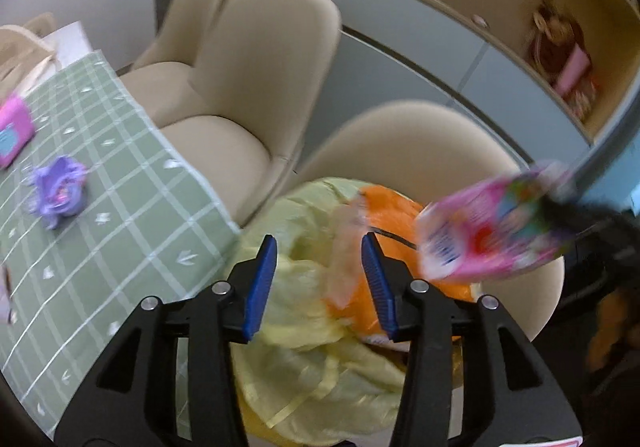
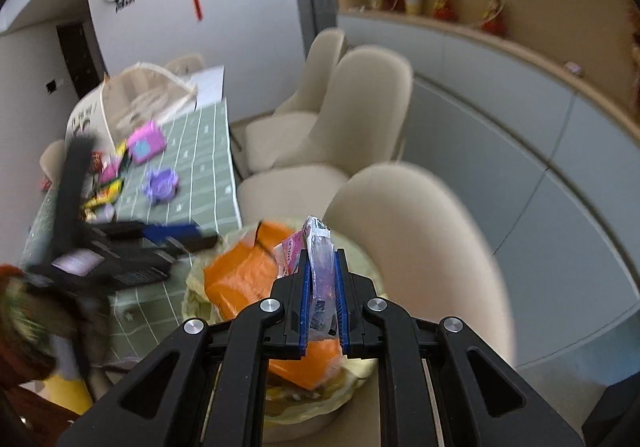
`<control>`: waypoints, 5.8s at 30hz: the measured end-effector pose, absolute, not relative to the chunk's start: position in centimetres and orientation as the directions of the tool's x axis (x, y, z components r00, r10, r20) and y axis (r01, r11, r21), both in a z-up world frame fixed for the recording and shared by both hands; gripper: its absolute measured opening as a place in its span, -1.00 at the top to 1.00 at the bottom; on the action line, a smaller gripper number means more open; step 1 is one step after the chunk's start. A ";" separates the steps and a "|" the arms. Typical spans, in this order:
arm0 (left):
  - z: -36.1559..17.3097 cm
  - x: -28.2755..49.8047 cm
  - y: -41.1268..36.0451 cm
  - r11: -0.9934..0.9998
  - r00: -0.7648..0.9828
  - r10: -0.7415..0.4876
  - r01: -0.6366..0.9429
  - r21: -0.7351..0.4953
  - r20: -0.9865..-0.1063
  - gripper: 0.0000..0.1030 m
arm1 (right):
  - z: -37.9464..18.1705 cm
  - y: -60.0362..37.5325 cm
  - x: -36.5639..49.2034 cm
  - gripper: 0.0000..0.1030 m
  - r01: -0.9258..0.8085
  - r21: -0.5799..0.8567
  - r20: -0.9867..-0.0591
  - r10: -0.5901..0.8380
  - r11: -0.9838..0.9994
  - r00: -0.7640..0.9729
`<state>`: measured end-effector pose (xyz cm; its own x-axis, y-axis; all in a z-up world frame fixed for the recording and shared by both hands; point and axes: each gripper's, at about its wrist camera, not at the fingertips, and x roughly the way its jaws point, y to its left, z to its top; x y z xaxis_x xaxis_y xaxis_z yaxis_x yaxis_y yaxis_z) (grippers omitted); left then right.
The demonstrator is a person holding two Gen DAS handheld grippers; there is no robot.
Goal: Collect trash
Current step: 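Carry both items to the yellow trash bag and open both grippers, then return both tools to the snack pile on the table, then grasp the red paper cup with the left gripper while the right grasps a yellow wrapper, then carry cup and wrapper to the yellow trash bag and release both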
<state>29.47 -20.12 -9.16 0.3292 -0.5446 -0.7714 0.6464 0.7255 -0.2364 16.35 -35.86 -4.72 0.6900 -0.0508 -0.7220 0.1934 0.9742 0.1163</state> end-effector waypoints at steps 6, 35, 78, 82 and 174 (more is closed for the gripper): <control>-7.1 28.3 -15.0 0.769 0.385 -0.526 0.595 -0.232 -0.758 0.17 | -11.5 -34.3 20.6 0.76 0.168 0.097 -0.810 -0.020 0.981 0.586; -7.2 30.9 0.1 0.861 0.474 -0.484 0.406 -0.305 -0.735 0.06 | -5.1 -31.0 17.5 0.11 0.226 0.117 -0.702 -0.080 0.967 0.707; -12.8 66.7 36.6 0.916 0.641 -0.341 0.063 -0.396 -0.688 -0.03 | -6.1 1.6 48.6 0.11 -0.130 -0.030 -0.731 0.067 0.991 0.679; -14.2 68.3 36.3 0.874 0.598 -0.423 0.070 -0.481 -0.681 0.36 | -6.9 2.6 50.4 0.11 -0.150 -0.076 -0.756 0.041 0.986 0.653; 2.2 23.9 -14.5 0.642 0.420 -0.659 0.747 -0.175 -0.623 0.95 | 0.1 -32.5 14.2 0.58 0.270 0.072 -0.608 -0.172 0.960 0.775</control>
<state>23.89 -14.51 2.21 0.4202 -0.6593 -0.6235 0.7466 0.6417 -0.1755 14.24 -32.48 0.11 0.7750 -0.1724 -0.6080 0.2697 0.9603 0.0715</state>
